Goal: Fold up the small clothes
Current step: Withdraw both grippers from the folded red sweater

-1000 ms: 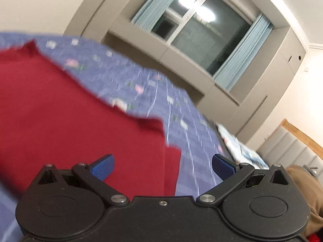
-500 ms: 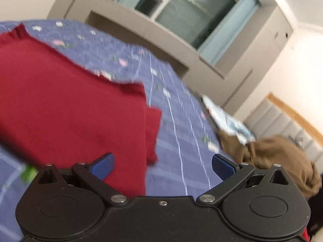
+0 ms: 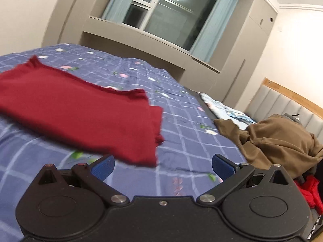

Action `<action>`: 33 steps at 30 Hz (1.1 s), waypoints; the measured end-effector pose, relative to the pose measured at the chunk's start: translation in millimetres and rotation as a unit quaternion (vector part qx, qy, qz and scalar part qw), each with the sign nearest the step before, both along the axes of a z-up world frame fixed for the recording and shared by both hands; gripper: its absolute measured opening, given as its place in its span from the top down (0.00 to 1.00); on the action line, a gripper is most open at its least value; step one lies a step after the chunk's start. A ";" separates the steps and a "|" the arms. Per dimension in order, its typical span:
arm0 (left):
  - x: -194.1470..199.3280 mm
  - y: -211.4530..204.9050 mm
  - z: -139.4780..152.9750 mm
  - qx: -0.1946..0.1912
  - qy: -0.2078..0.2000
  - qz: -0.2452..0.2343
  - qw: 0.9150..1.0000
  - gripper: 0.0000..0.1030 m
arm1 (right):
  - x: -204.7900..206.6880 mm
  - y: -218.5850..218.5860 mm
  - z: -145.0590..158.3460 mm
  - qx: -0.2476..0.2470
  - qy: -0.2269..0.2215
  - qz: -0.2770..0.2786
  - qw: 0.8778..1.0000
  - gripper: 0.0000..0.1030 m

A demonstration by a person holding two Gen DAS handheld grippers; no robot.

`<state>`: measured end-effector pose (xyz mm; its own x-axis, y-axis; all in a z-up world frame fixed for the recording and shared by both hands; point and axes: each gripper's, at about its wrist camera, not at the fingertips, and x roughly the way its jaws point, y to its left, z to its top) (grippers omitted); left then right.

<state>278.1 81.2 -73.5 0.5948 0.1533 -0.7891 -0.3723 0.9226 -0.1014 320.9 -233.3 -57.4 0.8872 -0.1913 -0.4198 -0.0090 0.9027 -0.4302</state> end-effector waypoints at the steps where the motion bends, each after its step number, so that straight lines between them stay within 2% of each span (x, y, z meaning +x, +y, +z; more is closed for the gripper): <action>1: -3.1 -2.7 -0.2 0.001 0.000 -0.004 1.000 0.00 | -6.6 1.5 -2.7 -0.001 0.005 0.008 1.000 0.01; 5: -21.6 -19.3 -1.6 0.030 -0.006 -0.029 0.999 0.01 | -28.4 10.5 -19.0 -0.007 0.028 0.036 0.999 0.01; 8: -30.3 -27.4 -1.4 0.049 -0.019 -0.039 0.998 0.01 | -38.3 18.1 -24.7 -0.028 0.017 0.042 0.999 0.01; 16: -33.0 -27.6 -4.1 0.054 -0.025 -0.045 0.997 0.00 | -39.0 25.3 -32.1 -0.063 0.010 0.045 0.997 0.01; 24: -40.1 -29.3 -11.1 0.069 -0.051 -0.055 0.995 0.00 | -46.6 42.2 -44.8 -0.139 -0.020 0.049 0.989 0.01; 26: -40.1 -27.8 -10.2 0.066 -0.051 -0.056 0.995 0.00 | -45.1 40.8 -41.6 -0.134 -0.016 0.050 0.990 0.01; 30: -39.9 -24.6 -11.0 0.060 -0.052 -0.063 0.995 0.00 | -36.2 32.2 -27.7 -0.088 -0.005 0.066 0.994 0.00; 33: -40.4 -23.6 -13.6 0.059 -0.059 -0.064 0.994 0.00 | -22.0 36.9 -21.3 -0.094 -0.025 0.077 0.992 0.00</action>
